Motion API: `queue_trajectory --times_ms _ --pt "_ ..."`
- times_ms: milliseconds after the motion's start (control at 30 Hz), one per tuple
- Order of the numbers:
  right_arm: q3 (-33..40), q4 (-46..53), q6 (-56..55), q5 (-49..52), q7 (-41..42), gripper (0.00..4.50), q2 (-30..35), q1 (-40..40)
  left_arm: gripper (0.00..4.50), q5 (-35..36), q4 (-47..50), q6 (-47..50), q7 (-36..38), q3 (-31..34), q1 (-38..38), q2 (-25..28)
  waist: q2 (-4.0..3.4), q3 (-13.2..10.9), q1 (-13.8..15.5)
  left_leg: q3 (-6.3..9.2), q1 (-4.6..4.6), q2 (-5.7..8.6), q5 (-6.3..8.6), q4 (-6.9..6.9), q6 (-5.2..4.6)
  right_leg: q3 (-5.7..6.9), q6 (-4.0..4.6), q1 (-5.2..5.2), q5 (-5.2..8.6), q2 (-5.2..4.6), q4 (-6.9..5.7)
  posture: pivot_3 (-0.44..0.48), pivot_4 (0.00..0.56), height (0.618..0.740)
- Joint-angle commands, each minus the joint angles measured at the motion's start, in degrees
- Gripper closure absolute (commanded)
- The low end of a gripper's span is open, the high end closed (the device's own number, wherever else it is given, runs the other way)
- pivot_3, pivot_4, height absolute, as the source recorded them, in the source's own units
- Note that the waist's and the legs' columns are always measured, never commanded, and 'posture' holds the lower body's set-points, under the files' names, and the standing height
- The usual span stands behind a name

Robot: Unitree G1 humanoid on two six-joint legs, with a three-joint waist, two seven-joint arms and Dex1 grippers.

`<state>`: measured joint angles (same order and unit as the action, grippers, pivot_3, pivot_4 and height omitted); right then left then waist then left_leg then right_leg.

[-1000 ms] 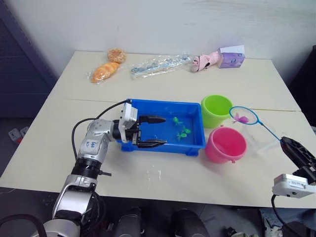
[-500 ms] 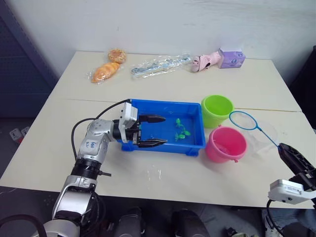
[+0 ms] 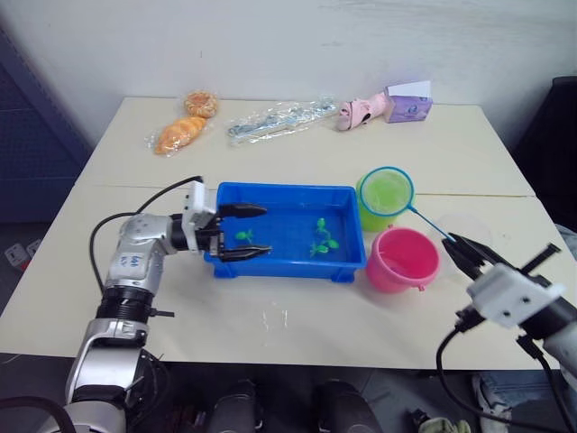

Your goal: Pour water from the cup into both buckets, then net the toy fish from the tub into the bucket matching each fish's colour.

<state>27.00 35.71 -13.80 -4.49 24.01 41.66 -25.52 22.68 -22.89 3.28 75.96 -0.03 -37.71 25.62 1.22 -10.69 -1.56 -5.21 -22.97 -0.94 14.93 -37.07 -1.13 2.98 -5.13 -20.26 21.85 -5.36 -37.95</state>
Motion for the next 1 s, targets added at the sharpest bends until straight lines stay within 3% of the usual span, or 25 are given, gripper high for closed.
queue_trajectory --times_ms 33,267,500,700,1000 --pt "-14.2 2.0 28.7 8.0 11.6 4.5 9.8 20.4 0.07 0.0 -2.0 -1.7 -0.1 5.0 2.5 6.4 0.03 0.0 -0.2 -0.01 0.03 -0.02 0.01 -0.02 -0.01 0.0 0.0 0.03 0.0 0.0 0.03 0.0 0.15 0.74" --pt "-25.7 -0.6 42.8 4.8 19.1 4.5 16.8 34.3 0.07 0.5 1.3 -1.3 -1.0 5.2 5.3 6.9 0.04 0.0 0.9 0.08 -0.21 0.09 0.16 -0.08 -0.25 0.08 0.01 -0.09 -0.01 -0.17 0.09 0.0 0.15 0.74" --pt "-34.0 -4.6 41.5 -0.1 23.2 4.5 18.4 44.8 0.07 0.6 3.9 -0.7 -2.6 5.1 7.0 6.5 0.03 0.0 0.9 0.03 -0.26 0.11 0.17 -0.08 -0.26 0.07 0.01 -0.17 -0.01 -0.21 0.1 0.0 0.15 0.74" --pt "-36.2 -10.0 36.7 -2.7 26.9 4.5 19.5 49.7 0.07 0.6 4.7 -0.4 -3.5 4.8 7.3 5.8 0.03 0.0 0.8 0.01 -0.26 0.11 0.17 -0.1 -0.26 0.08 0.01 -0.17 -0.01 -0.21 0.09 0.0 0.15 0.74" --pt "-41.3 -16.3 31.4 -6.8 28.6 4.5 15.3 54.8 0.07 0.6 4.6 -0.5 -3.7 4.2 6.7 4.6 0.03 0.0 0.3 0.0 -0.26 0.11 0.16 -0.12 -0.25 0.1 0.0 -0.17 -0.01 -0.21 0.06 0.0 0.15 0.74"
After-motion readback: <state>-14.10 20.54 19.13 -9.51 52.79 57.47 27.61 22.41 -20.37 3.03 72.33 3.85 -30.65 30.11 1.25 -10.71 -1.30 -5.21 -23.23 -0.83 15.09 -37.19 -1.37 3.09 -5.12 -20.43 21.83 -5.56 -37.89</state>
